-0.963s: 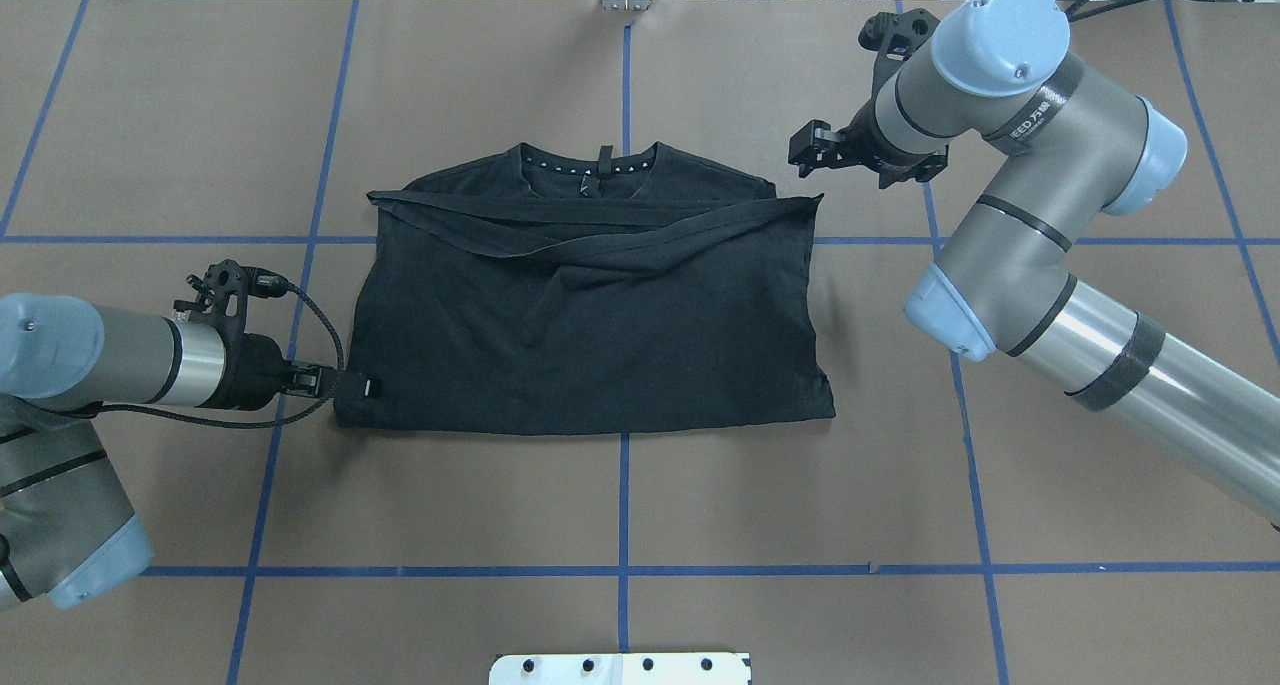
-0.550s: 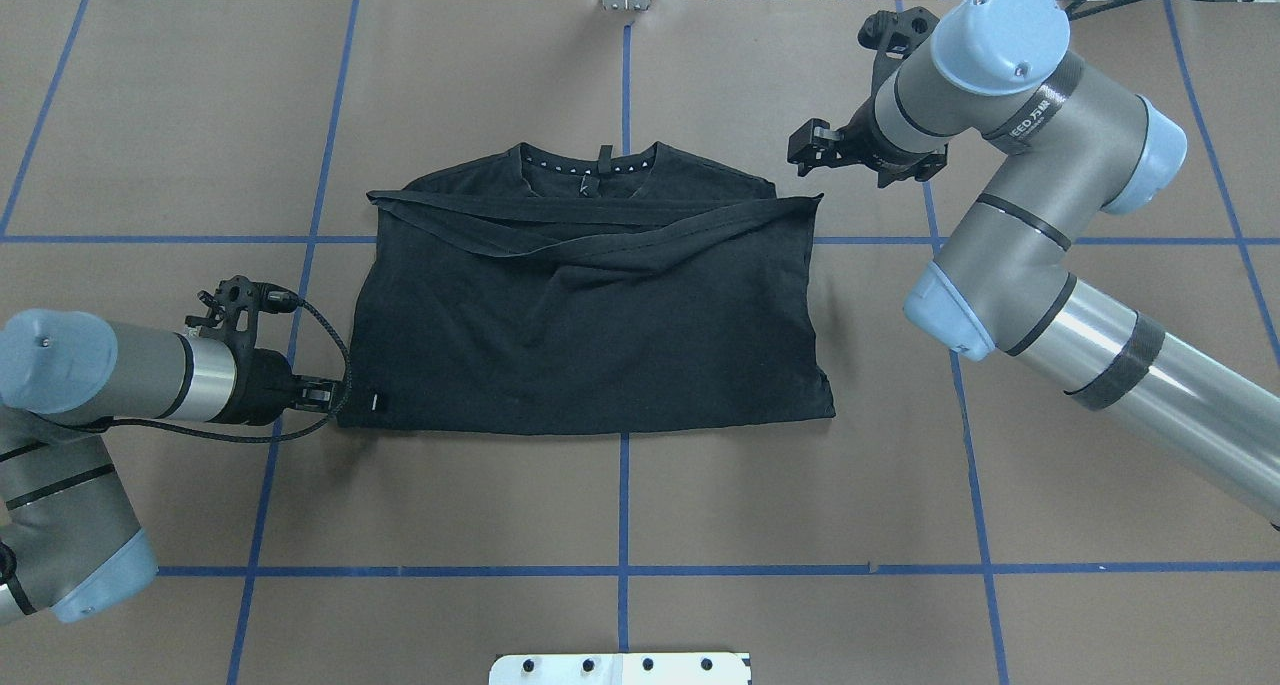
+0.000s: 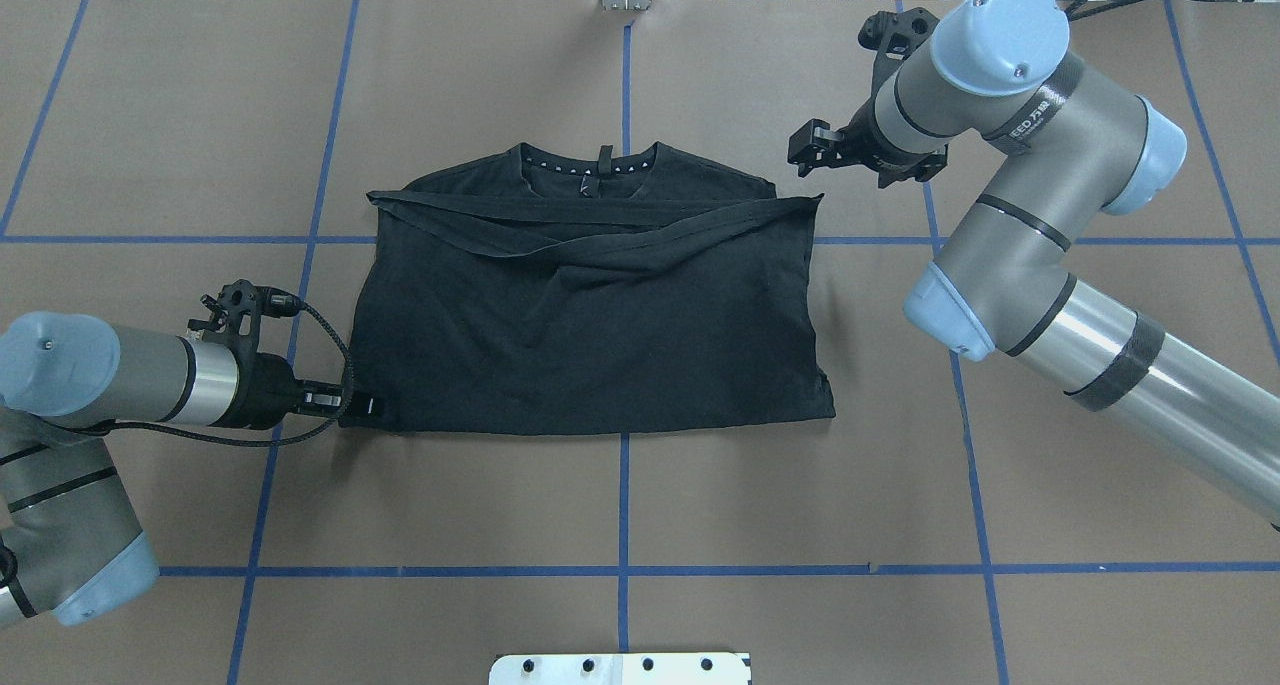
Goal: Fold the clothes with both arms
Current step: 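Grasp the shirt side with the left gripper and drag it farther from the robot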
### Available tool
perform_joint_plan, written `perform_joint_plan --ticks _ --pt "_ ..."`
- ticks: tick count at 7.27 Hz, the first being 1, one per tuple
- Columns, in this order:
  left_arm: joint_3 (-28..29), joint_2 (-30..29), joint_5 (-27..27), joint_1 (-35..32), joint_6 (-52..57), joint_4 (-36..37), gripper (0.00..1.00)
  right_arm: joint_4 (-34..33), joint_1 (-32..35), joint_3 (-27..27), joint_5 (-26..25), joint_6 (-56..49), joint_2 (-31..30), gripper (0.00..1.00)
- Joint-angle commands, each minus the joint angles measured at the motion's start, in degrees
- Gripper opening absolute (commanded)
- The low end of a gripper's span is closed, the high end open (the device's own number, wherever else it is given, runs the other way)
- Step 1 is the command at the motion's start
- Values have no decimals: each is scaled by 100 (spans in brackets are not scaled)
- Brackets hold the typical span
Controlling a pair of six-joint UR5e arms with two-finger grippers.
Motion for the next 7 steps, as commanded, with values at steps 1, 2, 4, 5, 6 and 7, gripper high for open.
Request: perform_joint_plan --ticks 1,2,4,5,6,7 --pt "-33 9 -3 13 -10 0 23 0 0 0 9 0 8 100" --pt "-85 52 14 4 -10 9 0 0 0 0 0 0 8 100" --pt "-497 350 -186 -40 25 61 0 9 -18 -9 0 35 -1 100" --pt "-464 386 -249 -327 200 70 0 9 -26 0 -9 61 -1 100" --pt "-394 378 -258 -678 758 105 0 9 -44 -9 -9 70 -1 100" --pt "-202 300 -232 -1003 1434 445 0 9 -44 -9 -9 53 -1 100"
